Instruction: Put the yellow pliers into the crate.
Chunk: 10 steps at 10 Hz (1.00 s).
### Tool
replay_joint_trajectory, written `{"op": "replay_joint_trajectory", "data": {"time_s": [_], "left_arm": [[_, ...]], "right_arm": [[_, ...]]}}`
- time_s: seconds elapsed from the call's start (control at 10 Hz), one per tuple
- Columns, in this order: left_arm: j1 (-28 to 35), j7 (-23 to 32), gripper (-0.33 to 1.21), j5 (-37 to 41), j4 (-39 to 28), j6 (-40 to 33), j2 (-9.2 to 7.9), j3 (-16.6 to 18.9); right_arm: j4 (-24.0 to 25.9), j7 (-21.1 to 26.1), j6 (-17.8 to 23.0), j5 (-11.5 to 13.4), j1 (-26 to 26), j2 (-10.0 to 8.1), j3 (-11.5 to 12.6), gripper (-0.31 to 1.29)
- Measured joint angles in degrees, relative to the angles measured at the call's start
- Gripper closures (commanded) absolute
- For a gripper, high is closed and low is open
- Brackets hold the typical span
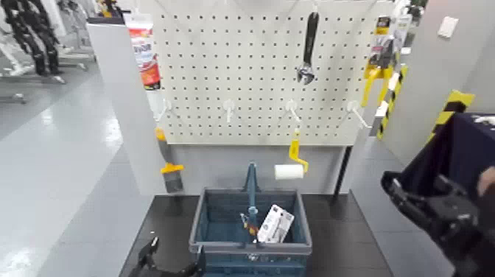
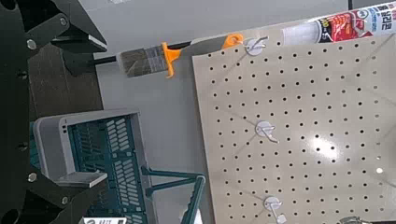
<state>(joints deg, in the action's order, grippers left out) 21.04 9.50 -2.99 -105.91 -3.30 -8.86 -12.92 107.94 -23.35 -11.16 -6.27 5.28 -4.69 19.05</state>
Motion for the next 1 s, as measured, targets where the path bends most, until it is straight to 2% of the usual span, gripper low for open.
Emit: {"op": "replay_joint_trajectory", "data": {"time_s": [0.2,0.5,1.0], "left_arm": [[-0.2,0.0,0.31,0.0,0.0,0.1,-0.06,-0.2],[-0.5,0.0,0.31,-0.1,0.0,0.1,-0.11,-0.6],[-1.1,0.0,0.31,-0.1,0.0,0.4,-0.28,-1.1]], "right_arm": [[-1.1,-1.8,-2.5,-0.7,-4.9,-2.5,0.4,0.13],[-4.0,-4.2,-3.9,-1.5,-11.7,-6.18,0.5,0.13],[-13.9,-10.5,-4.3,-4.9,-24.1,-11.66,-1.2,0.14]]}}
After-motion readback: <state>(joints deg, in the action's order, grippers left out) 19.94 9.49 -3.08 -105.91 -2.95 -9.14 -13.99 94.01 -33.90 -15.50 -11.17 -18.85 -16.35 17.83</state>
